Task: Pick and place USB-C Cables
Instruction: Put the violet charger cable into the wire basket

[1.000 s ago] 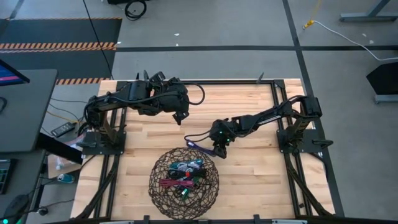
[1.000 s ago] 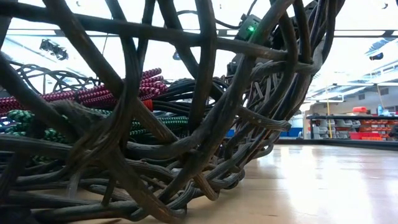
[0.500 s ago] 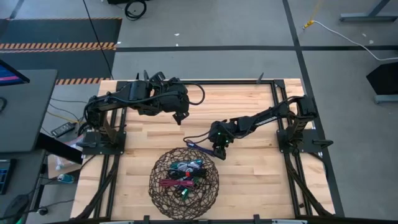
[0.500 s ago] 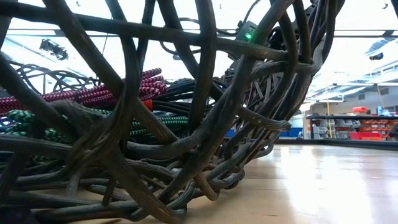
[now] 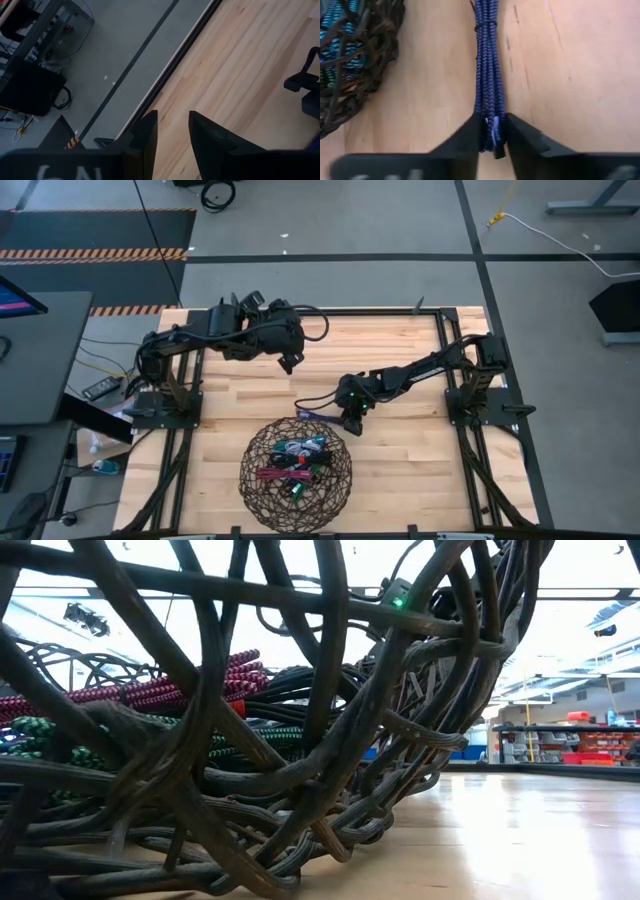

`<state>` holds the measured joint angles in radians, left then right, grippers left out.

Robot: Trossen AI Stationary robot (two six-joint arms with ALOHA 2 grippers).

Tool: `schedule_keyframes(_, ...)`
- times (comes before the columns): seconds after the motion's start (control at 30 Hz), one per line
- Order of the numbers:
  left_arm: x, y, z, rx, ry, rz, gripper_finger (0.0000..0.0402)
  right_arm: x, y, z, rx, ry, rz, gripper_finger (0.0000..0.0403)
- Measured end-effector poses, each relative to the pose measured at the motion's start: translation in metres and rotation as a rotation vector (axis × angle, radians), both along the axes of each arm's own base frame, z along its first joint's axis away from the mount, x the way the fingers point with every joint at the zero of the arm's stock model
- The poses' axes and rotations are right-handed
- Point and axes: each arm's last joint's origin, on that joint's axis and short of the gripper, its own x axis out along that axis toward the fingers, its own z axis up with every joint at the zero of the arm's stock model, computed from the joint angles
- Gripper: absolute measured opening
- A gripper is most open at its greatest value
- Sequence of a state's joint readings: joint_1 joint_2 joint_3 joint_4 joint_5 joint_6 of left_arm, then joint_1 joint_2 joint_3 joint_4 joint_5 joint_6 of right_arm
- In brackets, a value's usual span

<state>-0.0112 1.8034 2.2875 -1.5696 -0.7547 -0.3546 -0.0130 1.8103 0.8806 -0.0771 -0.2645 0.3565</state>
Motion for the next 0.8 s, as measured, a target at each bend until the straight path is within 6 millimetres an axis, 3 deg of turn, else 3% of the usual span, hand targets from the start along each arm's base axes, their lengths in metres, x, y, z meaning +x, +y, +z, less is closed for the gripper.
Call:
schedule_keyframes(0.1,0.0,0.001,0.0,0.0,0.0,0.004,0.0118,0.0,-0.001,0.0,-0.008,-0.001,-0.006,0.0033)
schedule_keyframes(0.3,0.0,0.001,0.0,0.0,-0.001,0.004,0.0118,0.0,-0.008,0.0,-0.02,-0.005,-0.017,0.0027)
schedule_keyframes(0.47,0.0,0.001,0.0,0.0,-0.001,0.004,0.0118,-0.004,-0.028,0.009,-0.05,-0.019,-0.091,0.0027)
schedule_keyframes(0.8,0.0,0.001,0.0,0.0,0.0,0.004,0.0118,-0.025,-0.058,0.08,-0.099,-0.228,-0.19,0.0027)
